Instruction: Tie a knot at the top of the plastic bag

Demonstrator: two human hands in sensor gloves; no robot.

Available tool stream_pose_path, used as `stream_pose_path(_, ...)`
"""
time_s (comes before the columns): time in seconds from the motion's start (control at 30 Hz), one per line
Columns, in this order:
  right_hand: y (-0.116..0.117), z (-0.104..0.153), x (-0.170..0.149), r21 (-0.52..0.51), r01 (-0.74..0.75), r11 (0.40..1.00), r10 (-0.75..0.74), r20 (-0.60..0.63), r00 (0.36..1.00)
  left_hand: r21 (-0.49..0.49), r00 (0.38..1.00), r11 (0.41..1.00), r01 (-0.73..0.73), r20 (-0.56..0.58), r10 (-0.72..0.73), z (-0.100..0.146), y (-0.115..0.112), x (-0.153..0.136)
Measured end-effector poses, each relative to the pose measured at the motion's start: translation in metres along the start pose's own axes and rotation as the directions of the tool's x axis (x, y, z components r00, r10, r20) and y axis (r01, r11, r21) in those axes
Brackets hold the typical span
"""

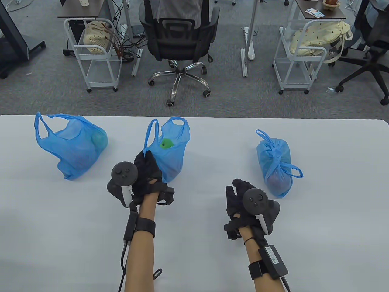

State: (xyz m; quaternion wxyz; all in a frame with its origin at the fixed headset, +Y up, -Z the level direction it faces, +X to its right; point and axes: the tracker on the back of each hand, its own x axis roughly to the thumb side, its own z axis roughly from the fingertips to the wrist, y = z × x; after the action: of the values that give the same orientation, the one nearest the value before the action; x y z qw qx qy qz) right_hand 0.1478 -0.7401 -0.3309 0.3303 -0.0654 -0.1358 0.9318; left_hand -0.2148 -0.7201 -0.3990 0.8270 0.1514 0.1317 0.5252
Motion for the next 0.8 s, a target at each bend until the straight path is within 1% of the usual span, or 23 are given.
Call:
stream_pose_path(0.1, -0.002, 0.0, -0.002, -0.002, 0.032, 1.0, -0.032, -0.009, 0.999, -0.004, 0.996, 0.996, -0.085, 0.041, 0.085, 0.004, 0.014, 0.004)
stream_pose_path(0.17, -0.003, 0.0, -0.003, -0.008, 0.064, 0.998, -0.064, -0.012, 0.998, -0.02, 0.983, 0.984, -0.177, 0.053, 0.178, 0.008, 0.021, 0.008)
stream_pose_path(0.33, -0.006, 0.0, -0.006, -0.025, 0.151, 0.988, -0.152, -0.032, 0.988, -0.102, 0.919, 0.918, -0.384, 0.052, 0.39, 0.026, 0.031, 0.027)
stream_pose_path(0.47, -0.009, -0.001, -0.012, -0.05, 0.188, 0.981, -0.19, -0.054, 0.98, -0.177, 0.878, 0.869, -0.461, 0.05, 0.476, 0.047, 0.03, 0.044)
stream_pose_path(0.57, -0.01, -0.003, -0.017, -0.061, 0.207, 0.976, -0.211, -0.076, 0.974, -0.248, 0.869, 0.848, -0.469, 0.043, 0.493, 0.061, 0.026, 0.049)
stream_pose_path(0.67, -0.012, -0.004, -0.024, -0.07, 0.237, 0.969, -0.243, -0.104, 0.964, -0.299, 0.857, 0.818, -0.492, 0.003, 0.516, 0.082, 0.017, 0.039)
stream_pose_path(0.7, -0.013, -0.004, -0.025, -0.074, 0.255, 0.964, -0.262, -0.111, 0.959, -0.3, 0.85, 0.805, -0.511, -0.04, 0.525, 0.089, 0.012, 0.032)
stream_pose_path(0.8, -0.014, -0.004, -0.026, -0.059, 0.312, 0.948, -0.317, -0.108, 0.942, -0.327, 0.821, 0.758, -0.564, -0.126, 0.557, 0.1, 0.003, 0.013)
